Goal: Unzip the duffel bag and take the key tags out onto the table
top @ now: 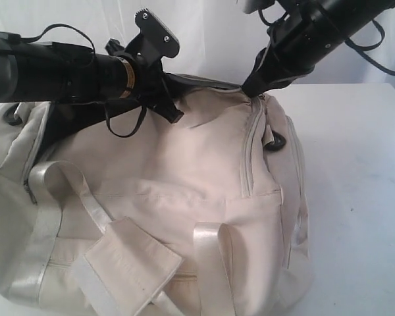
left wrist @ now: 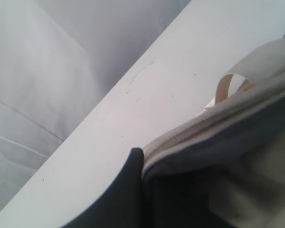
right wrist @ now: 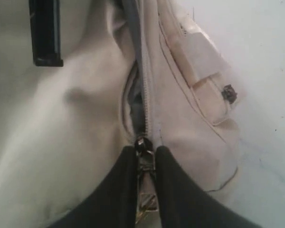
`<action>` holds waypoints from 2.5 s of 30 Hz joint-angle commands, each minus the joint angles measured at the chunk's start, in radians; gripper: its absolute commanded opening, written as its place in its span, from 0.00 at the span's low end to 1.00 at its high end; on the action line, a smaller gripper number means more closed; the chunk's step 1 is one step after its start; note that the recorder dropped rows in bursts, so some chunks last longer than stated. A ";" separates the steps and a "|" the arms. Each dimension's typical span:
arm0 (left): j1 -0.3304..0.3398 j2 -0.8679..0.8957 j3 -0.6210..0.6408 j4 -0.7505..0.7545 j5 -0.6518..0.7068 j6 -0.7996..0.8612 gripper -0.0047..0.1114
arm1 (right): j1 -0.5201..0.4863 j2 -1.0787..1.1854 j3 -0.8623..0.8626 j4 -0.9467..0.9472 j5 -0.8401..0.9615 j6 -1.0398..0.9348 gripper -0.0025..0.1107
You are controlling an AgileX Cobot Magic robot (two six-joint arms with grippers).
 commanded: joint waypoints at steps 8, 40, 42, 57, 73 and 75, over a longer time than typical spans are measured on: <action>0.026 -0.008 -0.094 -0.028 0.275 -0.011 0.04 | -0.012 -0.091 0.002 -0.281 0.170 0.172 0.02; 0.136 -0.008 0.014 -0.003 -0.303 -0.011 0.04 | -0.012 -0.078 0.002 -0.120 -0.214 0.025 0.37; 0.132 -0.008 0.016 0.045 -0.408 -0.034 0.04 | -0.012 -0.052 0.002 -0.094 -0.242 0.011 0.45; 0.118 -0.022 0.016 0.180 -0.436 -0.142 0.04 | -0.012 0.127 0.002 0.169 -0.369 -0.363 0.46; 0.118 -0.022 0.016 0.180 -0.436 -0.144 0.04 | -0.007 0.210 0.002 0.170 -0.499 -0.483 0.36; 0.118 -0.022 0.016 0.180 -0.436 -0.144 0.04 | 0.000 0.215 0.002 0.172 -0.499 -0.483 0.34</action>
